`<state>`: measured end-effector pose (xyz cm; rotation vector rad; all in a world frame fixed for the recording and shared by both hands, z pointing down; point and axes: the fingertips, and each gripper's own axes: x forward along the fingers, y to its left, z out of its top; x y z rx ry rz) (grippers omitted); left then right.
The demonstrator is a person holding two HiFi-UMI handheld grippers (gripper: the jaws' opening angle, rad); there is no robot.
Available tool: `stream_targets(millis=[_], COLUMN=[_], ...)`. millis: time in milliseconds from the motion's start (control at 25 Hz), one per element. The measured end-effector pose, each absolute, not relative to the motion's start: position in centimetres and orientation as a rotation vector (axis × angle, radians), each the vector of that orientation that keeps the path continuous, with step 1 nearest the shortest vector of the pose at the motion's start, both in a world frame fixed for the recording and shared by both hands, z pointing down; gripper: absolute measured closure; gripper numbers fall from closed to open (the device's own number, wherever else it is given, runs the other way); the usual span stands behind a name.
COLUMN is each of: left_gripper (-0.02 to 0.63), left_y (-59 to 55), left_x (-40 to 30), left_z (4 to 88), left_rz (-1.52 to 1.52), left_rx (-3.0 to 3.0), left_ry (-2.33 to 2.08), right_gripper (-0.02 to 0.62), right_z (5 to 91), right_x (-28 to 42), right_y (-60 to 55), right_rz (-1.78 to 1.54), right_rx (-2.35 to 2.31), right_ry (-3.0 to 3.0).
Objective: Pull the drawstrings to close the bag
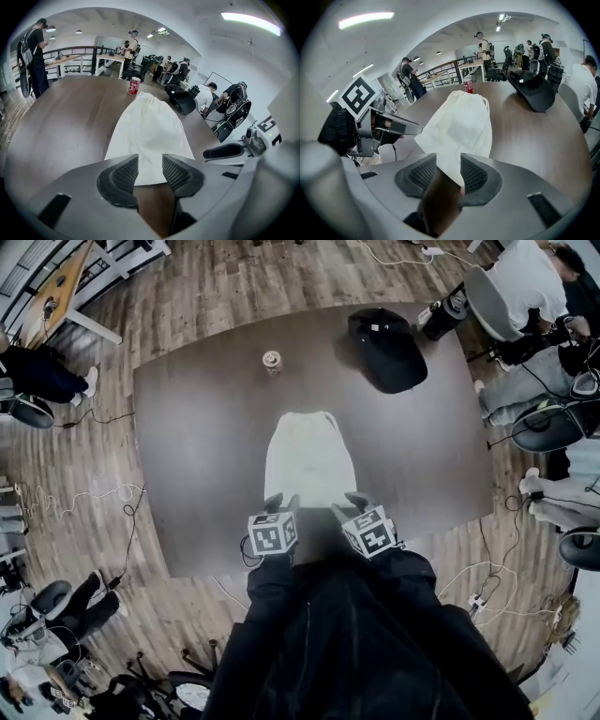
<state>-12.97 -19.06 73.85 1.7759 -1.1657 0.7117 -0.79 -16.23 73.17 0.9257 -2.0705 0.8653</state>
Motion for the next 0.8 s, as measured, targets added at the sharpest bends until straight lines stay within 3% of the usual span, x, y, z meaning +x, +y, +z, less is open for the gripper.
stream_targets(millis=[160,360,600,800], left_gripper=[0.440,0.447,0.534,0.571], left_y=[-18.7,-18.7,-18.5,-16.8], left_x=[-11.9,-9.9,-7.1,-5.1], left_z=[71.2,63.6,52.6,44.2], left_rz=[0.673,0.558,0.395,0.278], left_rx=[1.827,1.976,2.173,2.305], left_ry=[-1.217,-1.329,-1.485,-1.597], right_gripper=[0.423,0.467,0.532,0.560], right_z=[69.6,60.7,48.5,41.8], right_x=[0.1,0.9,2.0,3.1], right_y=[-17.1,-18.7,-19.3,-17.2], right_rz=[0.786,0.586,0.343,0.222], right_rx=[0.988,1.140,1.311,1.376], right_ry=[-2.158,-2.323,-2.511,-2.606])
